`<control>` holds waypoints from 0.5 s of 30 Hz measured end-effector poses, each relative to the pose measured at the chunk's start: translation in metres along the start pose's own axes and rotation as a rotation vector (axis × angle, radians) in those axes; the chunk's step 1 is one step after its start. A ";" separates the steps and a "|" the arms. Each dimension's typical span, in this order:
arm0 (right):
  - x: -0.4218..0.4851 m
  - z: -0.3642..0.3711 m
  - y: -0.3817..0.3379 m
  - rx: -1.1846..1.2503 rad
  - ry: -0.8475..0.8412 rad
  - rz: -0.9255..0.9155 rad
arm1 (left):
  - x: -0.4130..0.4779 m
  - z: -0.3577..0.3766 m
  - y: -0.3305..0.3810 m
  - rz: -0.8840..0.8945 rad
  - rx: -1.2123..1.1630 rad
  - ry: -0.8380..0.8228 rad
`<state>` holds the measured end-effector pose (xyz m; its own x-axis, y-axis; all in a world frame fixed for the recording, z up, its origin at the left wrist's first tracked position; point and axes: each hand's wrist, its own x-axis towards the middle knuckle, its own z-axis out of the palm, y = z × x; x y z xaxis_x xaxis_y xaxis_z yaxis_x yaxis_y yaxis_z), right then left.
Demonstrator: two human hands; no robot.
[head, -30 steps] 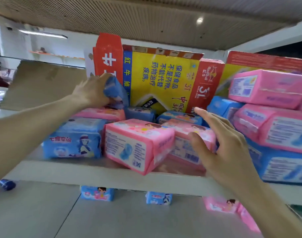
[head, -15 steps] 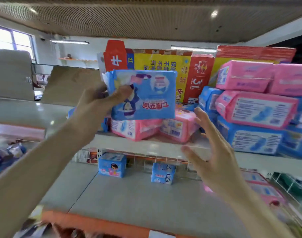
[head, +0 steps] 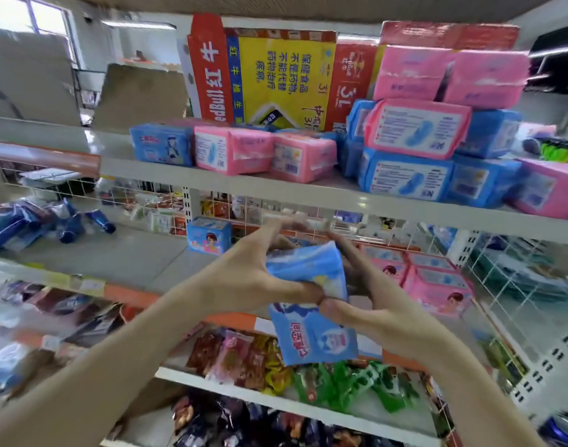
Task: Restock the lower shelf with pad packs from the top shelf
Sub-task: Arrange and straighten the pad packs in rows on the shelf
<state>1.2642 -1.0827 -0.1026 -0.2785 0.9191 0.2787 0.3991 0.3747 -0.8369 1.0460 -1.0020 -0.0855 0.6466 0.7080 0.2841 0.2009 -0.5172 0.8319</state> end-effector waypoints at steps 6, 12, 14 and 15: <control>-0.029 0.009 0.018 0.323 0.307 0.024 | -0.031 0.047 -0.032 -0.200 -0.289 0.181; -0.035 0.051 0.056 0.675 0.544 0.092 | -0.057 0.111 -0.053 -0.347 -0.560 0.217; -0.034 0.061 0.066 0.695 0.615 0.150 | -0.051 0.106 -0.057 -0.314 -0.532 0.333; -0.033 0.063 0.070 0.686 0.648 0.177 | -0.048 0.101 -0.060 -0.294 -0.532 0.358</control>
<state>1.2464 -1.0943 -0.2005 0.3560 0.9213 0.1562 -0.2666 0.2604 -0.9280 1.0776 -1.0532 -0.1972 0.3203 0.9443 0.0755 -0.1159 -0.0400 0.9925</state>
